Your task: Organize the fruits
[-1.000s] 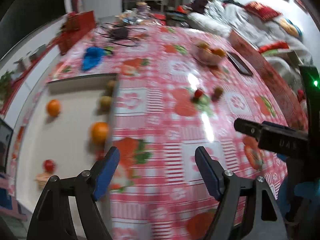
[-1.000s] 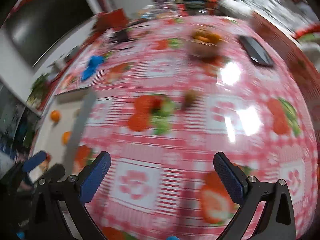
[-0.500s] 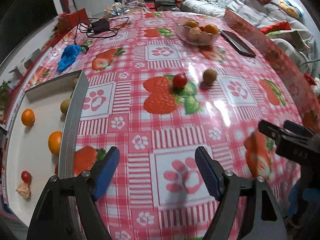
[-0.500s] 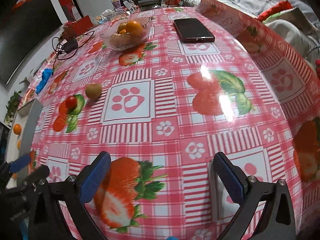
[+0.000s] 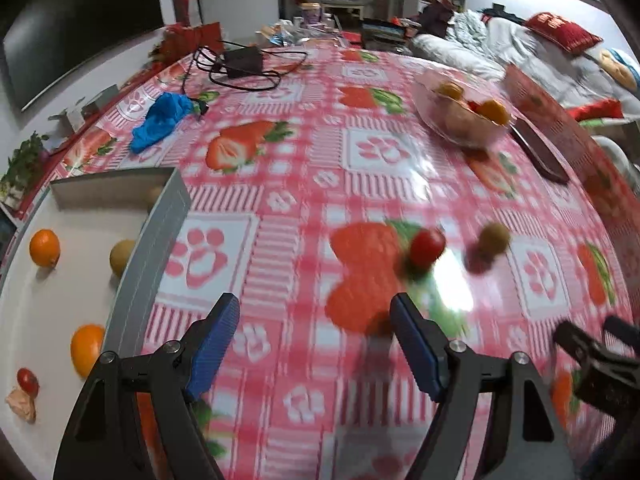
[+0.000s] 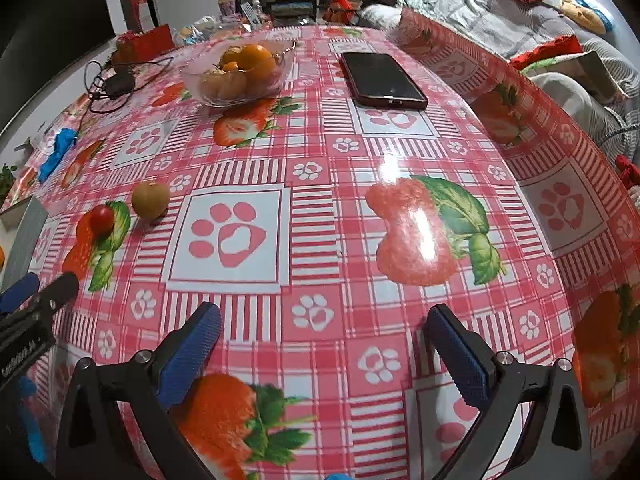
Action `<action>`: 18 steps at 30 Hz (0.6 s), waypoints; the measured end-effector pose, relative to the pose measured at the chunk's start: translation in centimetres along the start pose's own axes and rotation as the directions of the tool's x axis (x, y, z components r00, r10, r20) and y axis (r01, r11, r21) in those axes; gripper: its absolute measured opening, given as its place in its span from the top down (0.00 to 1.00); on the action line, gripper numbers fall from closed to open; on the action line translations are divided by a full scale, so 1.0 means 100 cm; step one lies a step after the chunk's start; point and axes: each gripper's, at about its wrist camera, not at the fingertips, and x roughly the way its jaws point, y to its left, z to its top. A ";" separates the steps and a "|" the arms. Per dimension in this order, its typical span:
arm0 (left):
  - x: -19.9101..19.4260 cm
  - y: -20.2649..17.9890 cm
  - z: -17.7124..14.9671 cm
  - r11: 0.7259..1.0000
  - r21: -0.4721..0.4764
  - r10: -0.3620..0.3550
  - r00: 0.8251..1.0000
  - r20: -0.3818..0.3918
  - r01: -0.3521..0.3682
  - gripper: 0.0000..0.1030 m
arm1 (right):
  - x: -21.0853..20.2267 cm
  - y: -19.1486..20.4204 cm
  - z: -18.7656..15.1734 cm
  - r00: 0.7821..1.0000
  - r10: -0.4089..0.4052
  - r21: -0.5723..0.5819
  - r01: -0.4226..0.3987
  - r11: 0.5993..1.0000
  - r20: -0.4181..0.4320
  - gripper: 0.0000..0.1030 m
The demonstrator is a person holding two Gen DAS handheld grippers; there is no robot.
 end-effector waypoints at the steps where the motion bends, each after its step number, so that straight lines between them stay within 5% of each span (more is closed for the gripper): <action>1: 0.007 0.002 0.004 1.000 -0.013 0.013 1.000 0.001 -0.013 0.17 | 0.001 -0.001 0.004 1.000 0.000 0.017 0.001 1.000 -0.031 0.00; 3: 0.015 0.006 0.008 0.999 -0.037 0.024 1.000 -0.008 -0.024 0.00 | 0.004 -0.003 0.013 0.995 0.008 0.060 -0.002 0.998 -0.102 0.00; 6: 0.024 0.006 0.017 0.999 -0.044 0.024 1.000 -0.010 -0.024 0.00 | 0.007 -0.005 0.021 0.987 0.033 0.099 -0.017 0.995 -0.155 0.00; 14: 0.029 0.002 0.023 0.999 -0.031 0.021 1.000 -0.008 -0.021 0.00 | 0.020 -0.001 0.032 0.991 -0.103 0.130 0.091 0.987 0.087 0.00; 18: 0.029 0.002 0.023 0.999 -0.031 0.021 1.000 -0.009 -0.022 0.00 | 0.022 0.001 0.036 0.989 -0.114 0.150 0.099 0.984 0.095 0.00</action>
